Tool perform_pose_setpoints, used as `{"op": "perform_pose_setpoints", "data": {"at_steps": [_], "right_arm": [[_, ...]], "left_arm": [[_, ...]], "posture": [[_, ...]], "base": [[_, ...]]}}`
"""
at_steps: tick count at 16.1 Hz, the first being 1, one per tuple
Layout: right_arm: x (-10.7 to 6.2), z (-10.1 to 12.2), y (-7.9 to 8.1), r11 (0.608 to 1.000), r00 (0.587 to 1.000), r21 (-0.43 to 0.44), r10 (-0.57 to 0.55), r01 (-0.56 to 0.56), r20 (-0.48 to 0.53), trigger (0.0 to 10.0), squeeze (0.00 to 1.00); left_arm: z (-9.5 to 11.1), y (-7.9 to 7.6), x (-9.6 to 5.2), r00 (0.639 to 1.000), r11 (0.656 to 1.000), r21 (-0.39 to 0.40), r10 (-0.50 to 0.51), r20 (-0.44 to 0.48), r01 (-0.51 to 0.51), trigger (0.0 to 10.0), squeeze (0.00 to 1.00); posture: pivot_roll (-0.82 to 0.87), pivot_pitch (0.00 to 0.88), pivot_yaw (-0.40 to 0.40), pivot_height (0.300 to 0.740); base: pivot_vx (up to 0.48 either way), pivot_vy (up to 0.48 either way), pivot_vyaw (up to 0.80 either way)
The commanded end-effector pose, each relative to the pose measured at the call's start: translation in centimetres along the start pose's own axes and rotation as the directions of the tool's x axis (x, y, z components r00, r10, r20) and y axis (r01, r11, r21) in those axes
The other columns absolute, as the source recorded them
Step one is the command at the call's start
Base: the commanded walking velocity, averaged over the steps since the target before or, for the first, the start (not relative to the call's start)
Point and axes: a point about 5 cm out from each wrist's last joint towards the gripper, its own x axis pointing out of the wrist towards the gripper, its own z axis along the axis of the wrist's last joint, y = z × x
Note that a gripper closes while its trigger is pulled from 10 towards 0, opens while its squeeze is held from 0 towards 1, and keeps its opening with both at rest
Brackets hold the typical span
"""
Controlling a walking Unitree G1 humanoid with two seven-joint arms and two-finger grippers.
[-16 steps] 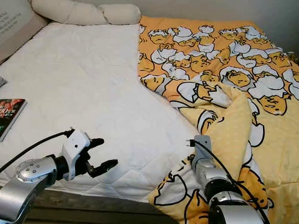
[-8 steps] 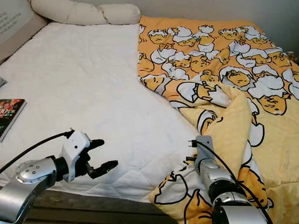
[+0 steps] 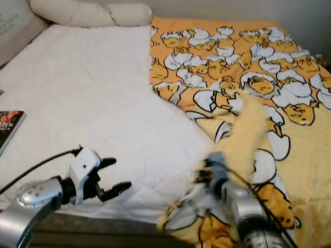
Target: Clean up the room
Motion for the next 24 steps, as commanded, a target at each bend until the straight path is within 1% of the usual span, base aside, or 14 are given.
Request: {"op": "perform_pose_setpoints", "data": {"at_steps": [1, 2, 3, 4, 7, 8, 9, 10, 11, 12, 16, 20, 22, 24], "right_arm": [[-0.6, 1.1, 2.5, 0.954, 0.959, -0.108, 0.283, -0.281, 0.008, 0.0, 0.00], [-2.5, -0.1, 4.2, 0.851, 0.866, -0.164, 0.487, -0.499, -0.111, 0.0, 0.00], [-3.5, -0.8, 4.8, 0.793, 0.811, -0.171, 0.560, -0.584, -0.171, 0.0, 0.00], [-5.2, -2.3, 5.1, 0.688, 0.692, -0.144, 0.650, -0.711, -0.312, 0.0, 0.00], [-7.5, -5.3, 4.8, 0.638, 0.600, -0.080, 0.664, -0.766, -0.446, 0.0, 0.00], [-8.1, -6.2, 5.2, 0.642, 0.607, -0.107, 0.639, -0.759, -0.472, 0.0, 0.00], [-7.6, -7.1, 4.6, 0.704, 0.681, -0.182, 0.535, -0.687, -0.500, 3.0, 0.00], [-6.6, -7.6, 3.8, 0.769, 0.745, -0.195, 0.468, -0.609, -0.475, 10.0, 0.00], [-5.7, -7.1, 3.2, 0.832, 0.815, -0.189, 0.421, -0.522, -0.400, 10.0, 1.00], [-5.1, -6.2, 2.9, 0.861, 0.852, -0.172, 0.408, -0.479, -0.328, 10.0, 1.00], [-6.0, -6.3, 3.9, 0.790, 0.777, -0.117, 0.544, -0.602, -0.318, 10.0, 1.00], [-5.5, -6.3, 2.9, 0.859, 0.863, -0.149, 0.454, -0.490, -0.222, 10.0, 1.00], [-4.0, -4.1, 0.9, 0.968, 0.983, -0.178, 0.183, -0.178, 0.011, 10.0, 1.00], [-1.1, 1.6, -0.4, 0.996, 0.977, -0.078, -0.023, 0.040, 0.210, 10.0, 1.00]], "left_arm": [[0.2, -0.1, -0.2, 1.000, 1.000, 0.006, -0.011, -0.002, 0.011, 10.0, 0.00], [0.1, -0.2, -0.3, 1.000, 1.000, 0.006, -0.013, -0.005, 0.014, 10.0, 0.00], [0.1, -0.3, -0.3, 1.000, 1.000, 0.005, -0.015, -0.006, 0.015, 10.0, 0.00], [0.0, -0.3, -0.3, 1.000, 1.000, 0.005, -0.017, -0.009, 0.017, 10.0, 0.00], [0.1, -0.5, -0.1, 1.000, 1.000, 0.008, -0.022, -0.010, 0.022, 10.0, 0.00], [0.1, -0.5, -0.1, 1.000, 1.000, 0.008, -0.023, -0.010, 0.023, 10.0, 0.00], [0.1, -0.5, 0.0, 1.000, 1.000, 0.008, -0.021, -0.010, 0.021, 10.0, 0.00], [0.1, -0.5, 0.0, 1.000, 1.000, 0.009, -0.018, -0.008, 0.018, 10.0, 0.00], [0.2, -0.5, 0.0, 1.000, 1.000, 0.011, -0.013, -0.006, 0.013, 10.0, 0.00], [0.2, -0.4, 0.0, 1.000, 1.000, 0.012, -0.010, -0.004, 0.010, 10.0, 0.00], [0.2, -0.4, 0.0, 1.000, 1.000, 0.011, -0.006, -0.002, 0.006, 10.0, 0.00], [0.4, -0.1, 0.0, 1.000, 1.000, 0.007, 0.023, 0.021, -0.023, 10.0, 0.00], [1.0, 1.0, 0.7, 0.984, 0.987, -0.014, 0.160, 0.084, -0.159, 10.0, 0.00], [1.3, 2.1, 1.2, 0.946, 0.955, -0.083, 0.293, 0.140, -0.284, 10.0, 0.00]], "posture": [[0.05, 0.000, -0.017, 0.740], [0.05, 0.000, -0.016, 0.740], [0.05, 0.000, -0.016, 0.740], [0.05, 0.000, -0.015, 0.740], [0.05, 0.000, -0.016, 0.740], [0.05, 0.000, -0.017, 0.740], [0.05, 0.000, -0.017, 0.740], [0.05, 0.000, -0.019, 0.740], [0.05, 0.000, -0.021, 0.740], [0.05, 0.000, -0.021, 0.740], [0.05, 0.000, -0.021, 0.740], [0.05, 0.000, -0.029, 0.740], [0.04, 0.000, -0.029, 0.740], [0.03, 0.000, -0.026, 0.740]], "base": [[0.000, 0.000, 0.00], [0.000, 0.000, 0.00], [0.000, 0.000, 0.00], [0.000, 0.000, 0.00], [0.000, 0.000, 0.00], [0.000, 0.000, 0.00], [0.000, 0.000, 0.00], [0.000, 0.000, 0.00], [0.000, 0.000, 0.00], [0.000, 0.000, 0.00], [0.000, 0.000, 0.00], [0.000, 0.000, 0.00], [0.000, 0.000, 0.00], [0.000, 0.000, 0.00]]}}
